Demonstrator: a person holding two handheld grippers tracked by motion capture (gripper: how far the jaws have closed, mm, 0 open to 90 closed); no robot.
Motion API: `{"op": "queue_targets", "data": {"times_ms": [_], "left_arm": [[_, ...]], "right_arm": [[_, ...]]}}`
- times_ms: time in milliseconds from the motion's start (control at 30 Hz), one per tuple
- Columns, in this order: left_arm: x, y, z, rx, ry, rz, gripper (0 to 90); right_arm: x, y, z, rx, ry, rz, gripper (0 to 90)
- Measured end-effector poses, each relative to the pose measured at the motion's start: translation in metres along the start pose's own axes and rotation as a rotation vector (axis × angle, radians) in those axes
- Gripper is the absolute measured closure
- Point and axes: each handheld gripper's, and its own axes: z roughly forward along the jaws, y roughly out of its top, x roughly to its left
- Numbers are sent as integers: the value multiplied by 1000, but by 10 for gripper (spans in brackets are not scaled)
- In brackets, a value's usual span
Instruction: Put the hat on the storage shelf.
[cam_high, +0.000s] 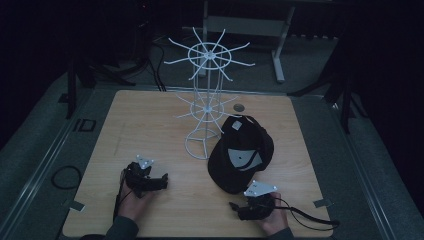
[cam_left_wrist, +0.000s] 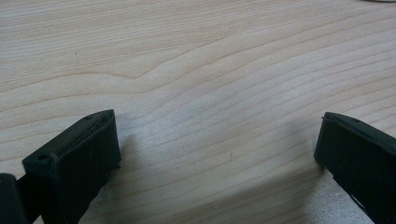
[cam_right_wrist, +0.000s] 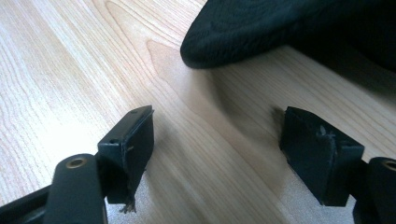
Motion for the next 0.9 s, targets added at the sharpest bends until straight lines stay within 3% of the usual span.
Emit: {"op": "queue_targets", "data": {"times_ms": [467, 900], "left_arm": [[0, 0, 0, -1, -2, 1, 1], [0, 0, 0, 0, -1, 1, 1]], "right_arm": [[1, 0, 0, -5, -7, 8, 257], [0, 1, 1, -8, -4, 49, 258]]}}
